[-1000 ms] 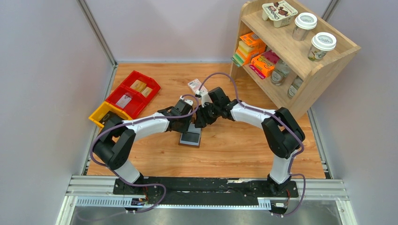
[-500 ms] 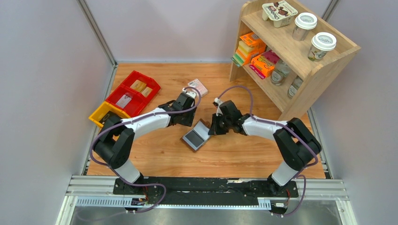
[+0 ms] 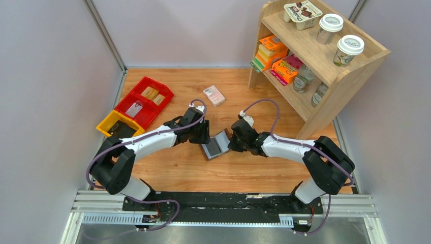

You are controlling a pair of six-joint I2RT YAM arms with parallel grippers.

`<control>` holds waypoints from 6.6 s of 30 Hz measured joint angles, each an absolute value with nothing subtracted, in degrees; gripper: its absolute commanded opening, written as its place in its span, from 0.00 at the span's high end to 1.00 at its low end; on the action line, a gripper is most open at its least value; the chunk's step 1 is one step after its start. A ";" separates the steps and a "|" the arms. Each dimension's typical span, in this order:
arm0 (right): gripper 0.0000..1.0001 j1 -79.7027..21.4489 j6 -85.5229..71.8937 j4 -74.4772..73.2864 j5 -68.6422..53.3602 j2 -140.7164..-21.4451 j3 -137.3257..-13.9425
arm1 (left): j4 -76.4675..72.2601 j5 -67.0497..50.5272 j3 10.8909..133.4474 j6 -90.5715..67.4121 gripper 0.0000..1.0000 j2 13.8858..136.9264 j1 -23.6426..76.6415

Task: Take the credit cards out of the card holder
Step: Remove the credit card from the card holder.

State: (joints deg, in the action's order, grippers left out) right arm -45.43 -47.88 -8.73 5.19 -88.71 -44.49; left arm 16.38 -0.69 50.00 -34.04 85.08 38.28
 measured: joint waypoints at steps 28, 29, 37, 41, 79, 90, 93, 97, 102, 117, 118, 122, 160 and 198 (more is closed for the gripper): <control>0.40 -48.73 -50.02 -14.35 11.97 -87.46 -48.75 | 10.72 -3.16 47.68 -34.46 0.68 91.70 38.26; 0.36 -48.73 -49.45 -15.00 12.16 -87.11 -49.71 | 11.05 -2.90 47.83 -34.15 0.68 91.68 38.28; 0.36 -48.73 -44.34 -19.88 13.06 -86.50 -59.09 | 14.20 -2.39 49.30 -32.42 0.68 92.09 38.33; 0.52 -48.71 -42.52 -20.12 12.86 -85.93 -60.12 | 14.50 -2.44 49.60 -32.01 0.68 92.29 38.41; 0.69 -33.80 -40.80 7.40 -27.33 -106.39 -52.31 | 11.97 -4.21 48.66 -32.16 0.95 92.33 37.54; 0.78 -32.80 -42.89 16.97 -34.33 -106.52 -48.42 | 10.57 -3.33 46.78 -32.21 1.00 91.55 36.62; 0.83 -32.53 -43.75 19.14 -35.88 -106.41 -47.68 | 10.57 -2.55 46.44 -32.21 1.00 91.61 36.47; 0.93 -32.14 -44.84 22.00 -37.52 -106.37 -47.07 | 10.68 -2.33 46.44 -32.18 1.00 91.61 36.38; 0.92 -31.92 -46.68 24.91 -39.35 -106.37 -46.63 | 10.70 -2.35 46.46 -32.01 1.00 91.79 36.38; 0.87 -31.99 -44.07 20.36 -40.62 -109.69 -51.75 | 13.28 -1.83 48.18 -31.27 1.00 92.71 36.10; 0.89 -31.99 -43.72 19.57 -40.58 -109.97 -52.25 | 13.41 -1.72 48.25 -31.16 1.00 92.75 36.10; 0.99 -31.99 -42.17 16.08 -40.14 -110.72 -54.30 | 14.11 -1.39 48.71 -30.87 1.00 92.97 36.12; 0.98 -24.71 -40.84 17.45 -46.19 -110.72 -48.75 | 8.01 -3.68 50.39 -30.70 1.00 96.57 36.67; 0.89 -25.67 -45.63 22.35 -44.34 -110.61 -47.59 | 10.00 -10.90 50.87 -31.99 1.00 95.50 37.04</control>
State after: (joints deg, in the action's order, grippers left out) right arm -25.67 -45.63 22.35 -44.34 -110.61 -47.59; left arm 10.00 -10.90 50.87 -31.99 95.50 37.04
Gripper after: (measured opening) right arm 0.127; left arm 0.007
